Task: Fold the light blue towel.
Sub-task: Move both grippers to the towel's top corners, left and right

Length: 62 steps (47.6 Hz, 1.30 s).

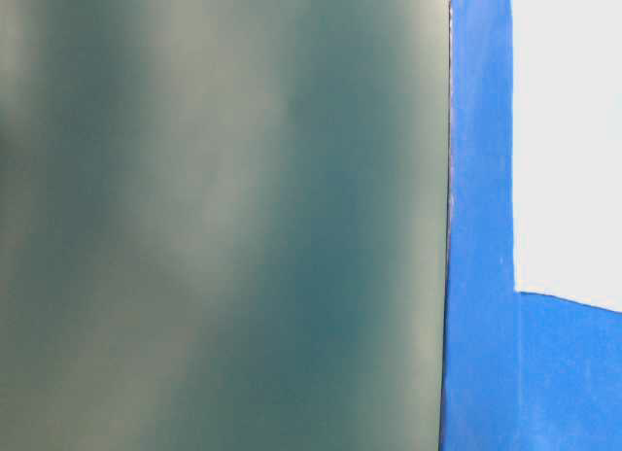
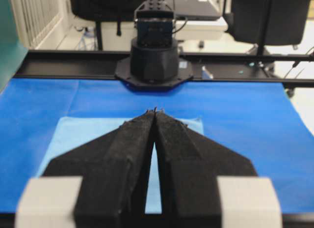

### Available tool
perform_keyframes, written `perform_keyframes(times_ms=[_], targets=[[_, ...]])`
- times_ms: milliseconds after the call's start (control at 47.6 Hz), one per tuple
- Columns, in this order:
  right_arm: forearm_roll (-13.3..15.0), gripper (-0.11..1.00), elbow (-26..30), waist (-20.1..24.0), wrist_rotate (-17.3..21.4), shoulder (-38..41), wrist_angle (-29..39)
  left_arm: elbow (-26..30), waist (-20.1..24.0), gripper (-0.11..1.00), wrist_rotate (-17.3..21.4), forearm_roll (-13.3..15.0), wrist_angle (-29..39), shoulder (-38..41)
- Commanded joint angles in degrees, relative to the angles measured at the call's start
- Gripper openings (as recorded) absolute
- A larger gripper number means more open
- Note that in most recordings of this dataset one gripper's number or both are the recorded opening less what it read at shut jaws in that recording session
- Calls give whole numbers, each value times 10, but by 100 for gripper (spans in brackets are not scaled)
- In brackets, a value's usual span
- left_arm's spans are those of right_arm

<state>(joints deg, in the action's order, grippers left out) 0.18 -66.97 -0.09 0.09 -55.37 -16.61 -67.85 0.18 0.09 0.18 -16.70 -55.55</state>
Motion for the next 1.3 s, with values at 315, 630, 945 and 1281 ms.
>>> perform_keyframes(times_ms=[315, 630, 945, 1281], targets=[[0, 2, 30, -43, 3, 4, 112, 48, 29, 1, 9, 11, -57, 128], [-1, 2, 16, -179, 13, 54, 182, 108, 112, 3, 1, 11, -70, 300], [4, 59, 8, -302, 11, 200, 185, 185, 181, 82, 2, 11, -69, 487], [15, 53, -4, -358, 10, 355, 103, 250, 230, 83, 2, 11, -70, 638]])
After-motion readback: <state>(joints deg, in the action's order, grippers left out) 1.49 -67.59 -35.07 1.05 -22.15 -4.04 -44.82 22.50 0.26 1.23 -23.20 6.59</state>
